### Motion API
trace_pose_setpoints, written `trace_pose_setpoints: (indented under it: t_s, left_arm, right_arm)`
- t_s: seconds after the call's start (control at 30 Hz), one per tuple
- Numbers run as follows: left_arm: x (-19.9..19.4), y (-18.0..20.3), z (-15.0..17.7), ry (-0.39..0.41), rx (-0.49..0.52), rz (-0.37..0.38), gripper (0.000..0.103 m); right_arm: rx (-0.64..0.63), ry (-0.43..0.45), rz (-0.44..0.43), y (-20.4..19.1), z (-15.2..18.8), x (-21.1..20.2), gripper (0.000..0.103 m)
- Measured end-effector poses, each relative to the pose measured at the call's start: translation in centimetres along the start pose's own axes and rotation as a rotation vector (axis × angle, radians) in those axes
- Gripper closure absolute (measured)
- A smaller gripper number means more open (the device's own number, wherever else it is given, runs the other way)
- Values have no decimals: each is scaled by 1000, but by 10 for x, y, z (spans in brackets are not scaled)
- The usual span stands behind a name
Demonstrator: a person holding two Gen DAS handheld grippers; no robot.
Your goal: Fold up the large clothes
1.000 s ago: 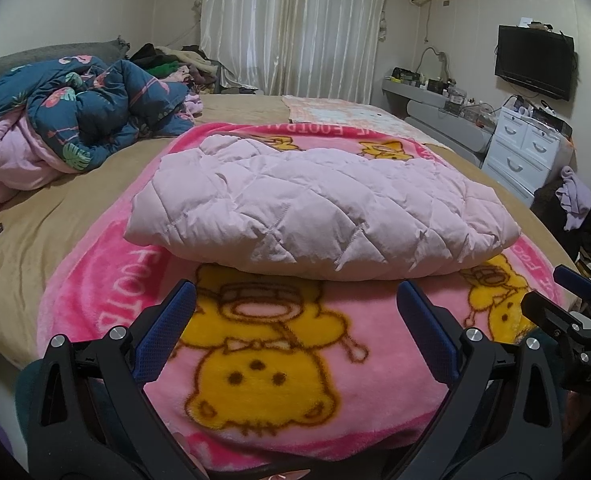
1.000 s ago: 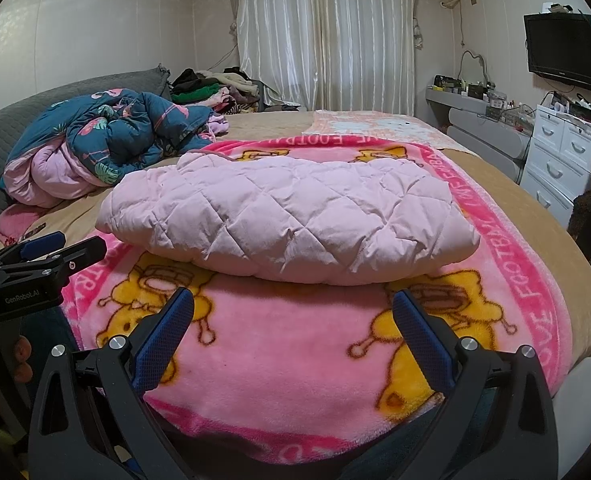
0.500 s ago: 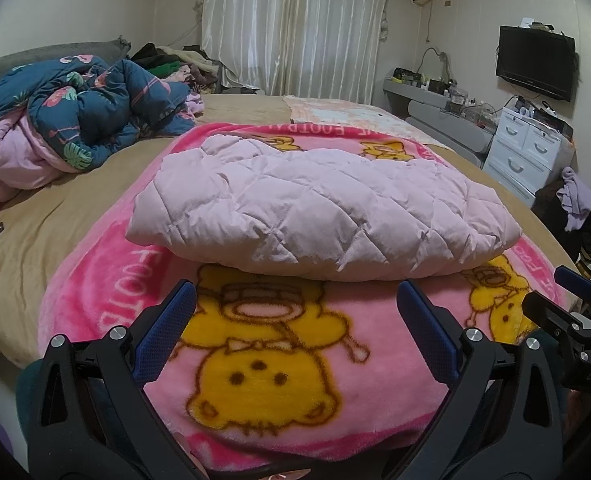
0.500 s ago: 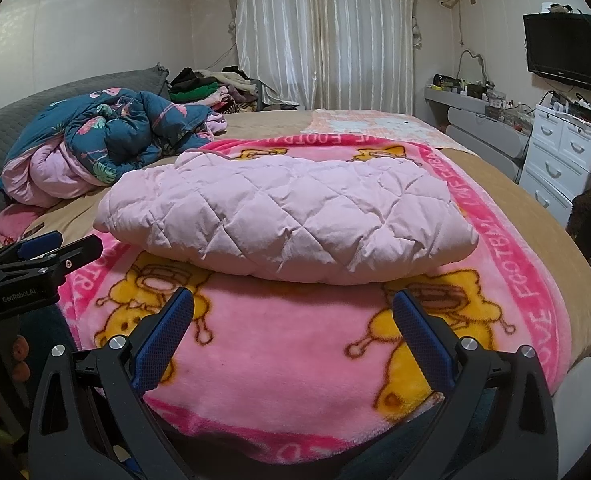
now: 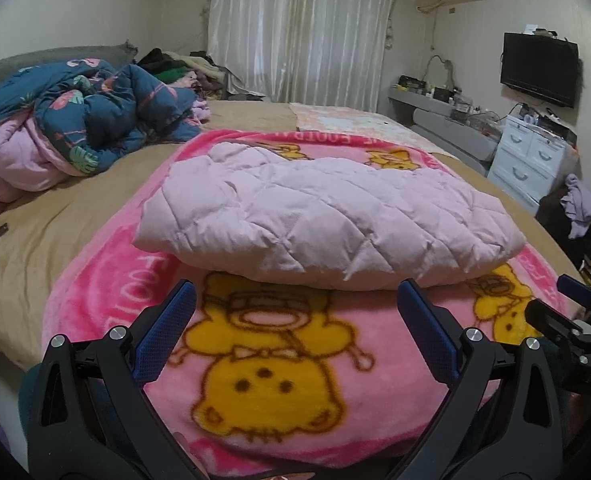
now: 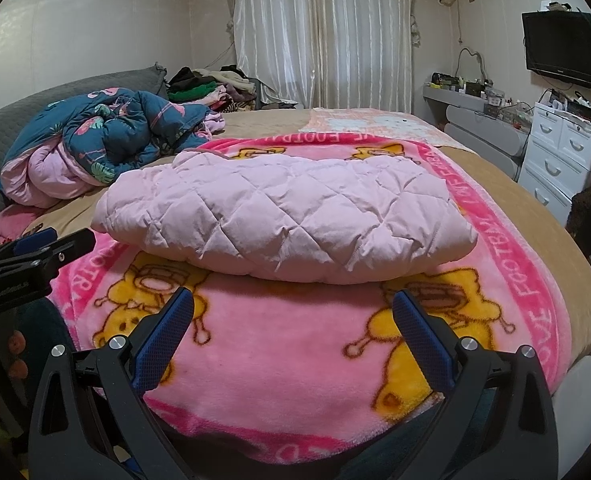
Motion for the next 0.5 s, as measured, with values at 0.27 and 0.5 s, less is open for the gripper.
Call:
trace_pose_setpoints:
  t_s: [0.27, 0.5]
  left_arm:
    - [17, -28, -8, -7, -55, -76, 9]
    - [69, -159, -64, -37, -225, -337, 9]
  right_arm:
    - [41, 0, 29, 22, 3, 1, 4]
    - [314, -53, 331, 180, 53, -5, 4]
Point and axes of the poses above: each gripper's, at about its wrist camera, not at the fingertips, and x roughly the way its jaws point, y to its right, z to its underside, the point moved 4 cm from there along x, roughly the way its jaws point, and after that the axes turned 10 degrees about -x, right-handed, at the moved point
